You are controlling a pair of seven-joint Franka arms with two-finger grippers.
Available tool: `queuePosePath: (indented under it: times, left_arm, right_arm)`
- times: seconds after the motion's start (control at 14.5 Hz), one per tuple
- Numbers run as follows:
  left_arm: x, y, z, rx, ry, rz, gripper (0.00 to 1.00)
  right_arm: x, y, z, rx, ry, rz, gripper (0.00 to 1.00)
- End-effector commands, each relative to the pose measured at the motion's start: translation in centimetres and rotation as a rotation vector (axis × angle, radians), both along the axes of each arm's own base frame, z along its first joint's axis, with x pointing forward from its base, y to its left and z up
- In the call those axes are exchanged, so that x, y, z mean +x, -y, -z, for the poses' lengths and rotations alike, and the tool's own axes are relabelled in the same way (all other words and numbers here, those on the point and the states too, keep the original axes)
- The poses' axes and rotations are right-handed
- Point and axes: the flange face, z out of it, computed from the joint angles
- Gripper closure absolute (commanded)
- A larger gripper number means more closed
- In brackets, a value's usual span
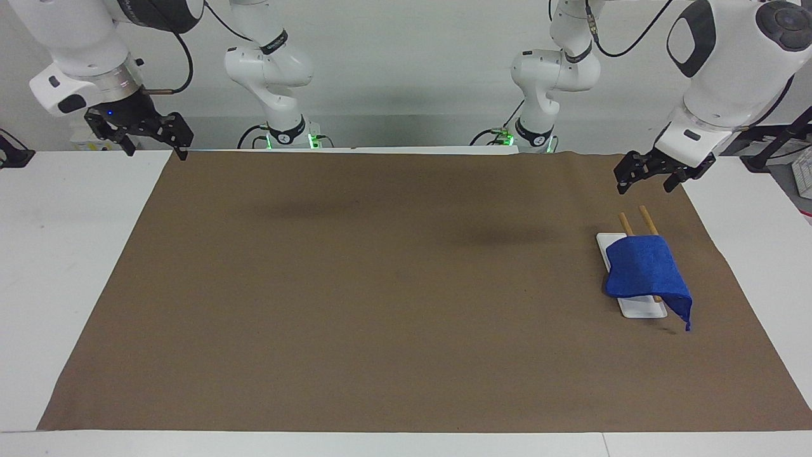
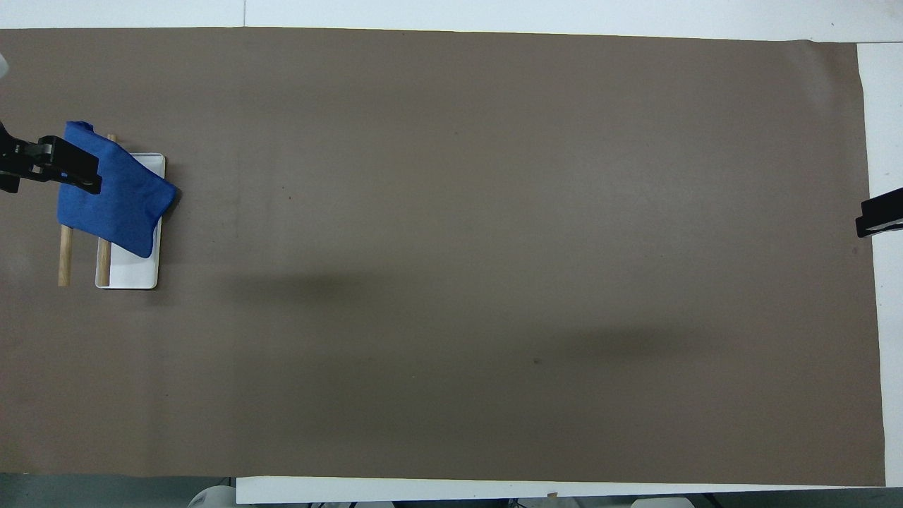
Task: Right arm passes towel to left arm to hang
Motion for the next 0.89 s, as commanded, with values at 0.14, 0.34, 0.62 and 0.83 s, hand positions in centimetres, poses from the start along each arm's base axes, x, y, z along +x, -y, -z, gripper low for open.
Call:
queuePosePath:
  times: [0.14,0.34,0.62,0.83]
  left_arm:
    - [-1.6,-1.3,0.3,0.001,0.057,0.004,0.01]
    - [-1.2,-1.2,-0.5,-0.004,0.080,-0.012,0.01]
    - [-0.8,-0.3,-0.2,-0.005,0.077,0.002,0.01]
    - [-0.3,-0.2,-0.2,-0.004,0.082,0.004,0.01]
  right_arm:
    - [-0.4,0.0,0.0,0.021,0.003,-0.013,0.00]
    - [-0.4,0.0,0.0,0.021,0.003,-0.013,0.00]
    - [-0.4,0.0,0.0,0.021,0.003,-0.013,0.00]
    - [-0.4,0.1,0.0,0.021,0.003,-0.011,0.00]
